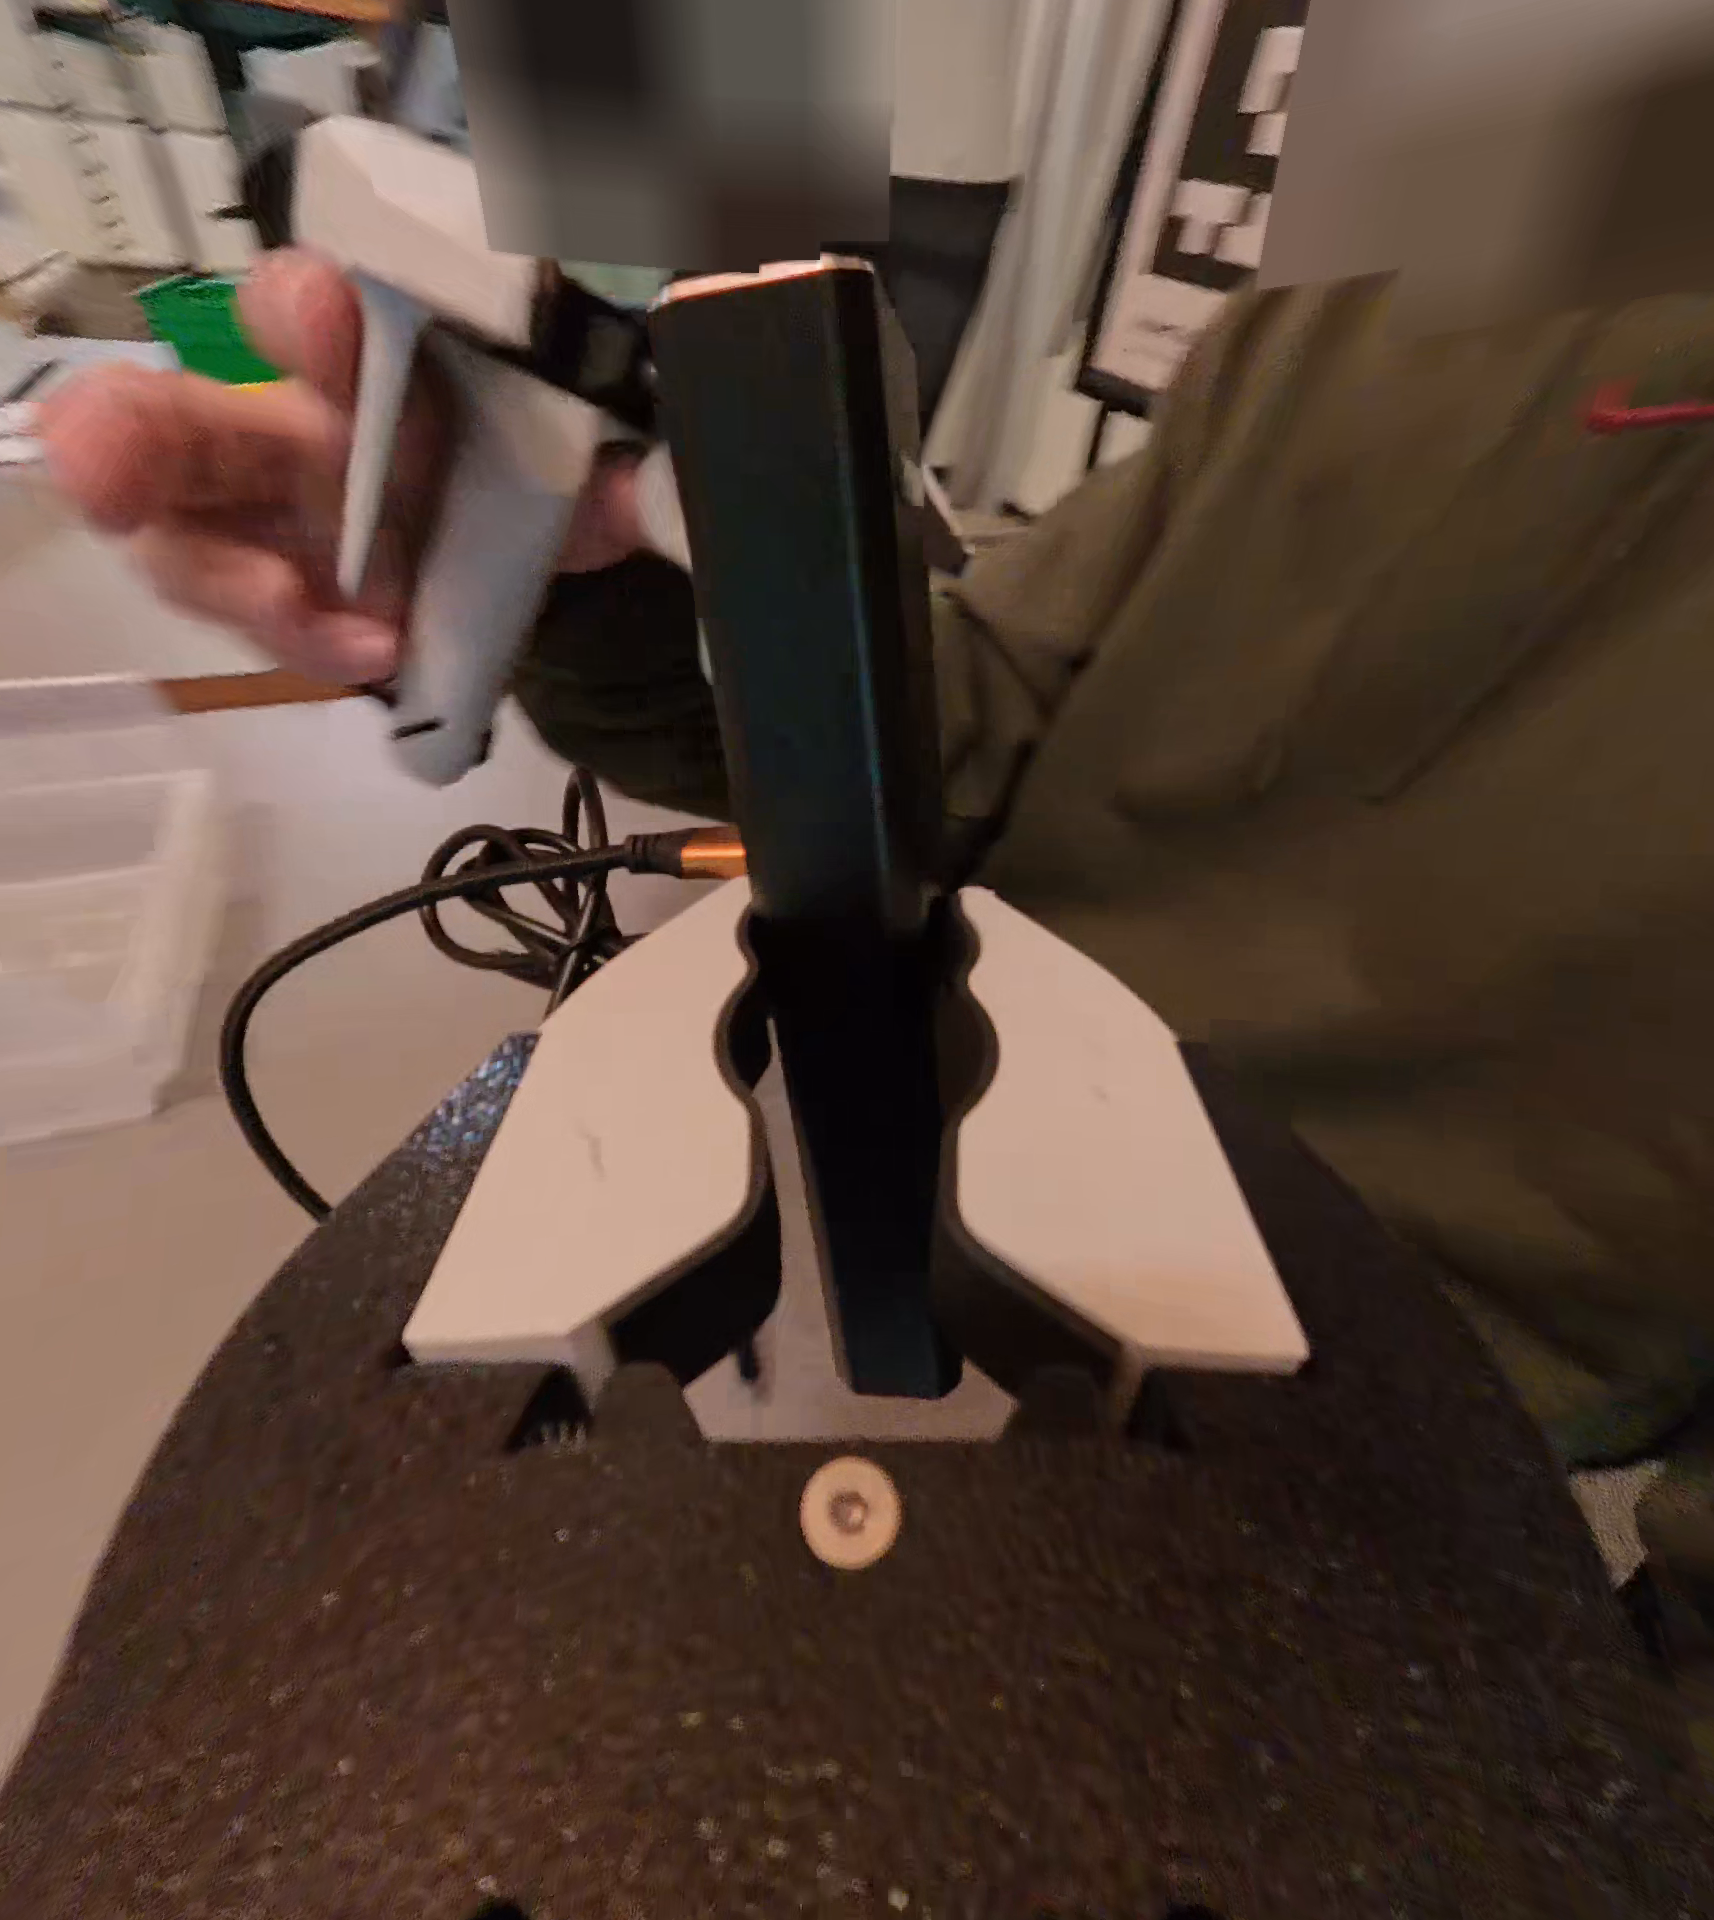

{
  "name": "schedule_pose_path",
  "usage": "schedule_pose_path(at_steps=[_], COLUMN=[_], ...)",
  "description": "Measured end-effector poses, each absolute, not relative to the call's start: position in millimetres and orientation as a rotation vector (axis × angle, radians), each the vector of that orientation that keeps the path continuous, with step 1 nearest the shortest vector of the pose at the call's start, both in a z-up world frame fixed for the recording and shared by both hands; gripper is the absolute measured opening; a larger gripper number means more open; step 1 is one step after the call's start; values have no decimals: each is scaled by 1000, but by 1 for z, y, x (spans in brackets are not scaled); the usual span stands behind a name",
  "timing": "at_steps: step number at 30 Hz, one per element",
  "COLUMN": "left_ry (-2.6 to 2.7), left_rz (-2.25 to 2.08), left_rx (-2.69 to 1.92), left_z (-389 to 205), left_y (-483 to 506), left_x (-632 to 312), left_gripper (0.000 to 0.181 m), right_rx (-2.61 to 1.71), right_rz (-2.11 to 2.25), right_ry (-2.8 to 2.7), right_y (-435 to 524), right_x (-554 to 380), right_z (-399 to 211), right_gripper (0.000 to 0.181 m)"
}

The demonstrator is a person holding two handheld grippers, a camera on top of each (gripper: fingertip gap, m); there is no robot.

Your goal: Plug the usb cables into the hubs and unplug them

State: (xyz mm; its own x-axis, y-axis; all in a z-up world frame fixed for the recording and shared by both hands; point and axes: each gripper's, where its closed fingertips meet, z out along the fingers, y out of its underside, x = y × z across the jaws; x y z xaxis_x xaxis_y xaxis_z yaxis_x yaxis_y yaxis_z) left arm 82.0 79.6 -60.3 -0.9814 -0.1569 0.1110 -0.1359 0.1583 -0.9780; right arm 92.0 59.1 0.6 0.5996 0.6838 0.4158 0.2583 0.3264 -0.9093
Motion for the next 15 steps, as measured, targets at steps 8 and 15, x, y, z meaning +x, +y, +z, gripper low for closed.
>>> schedule_pose_path(at_steps=[8, 15], left_ry=[2561, 2429], left_rz=[-2193, -2029], left_rx=[29, -368], left_z=[-93, -104], left_y=[56, 85], left_x=[61, 95], left_gripper=[29, 45], right_rx=[-1334, -1576], right_rz=[614, 321], right_ry=[-1128, -1096], right_y=[60, 88], right_x=[51, 76], right_z=[-37, -52], right_gripper=[61, 60])
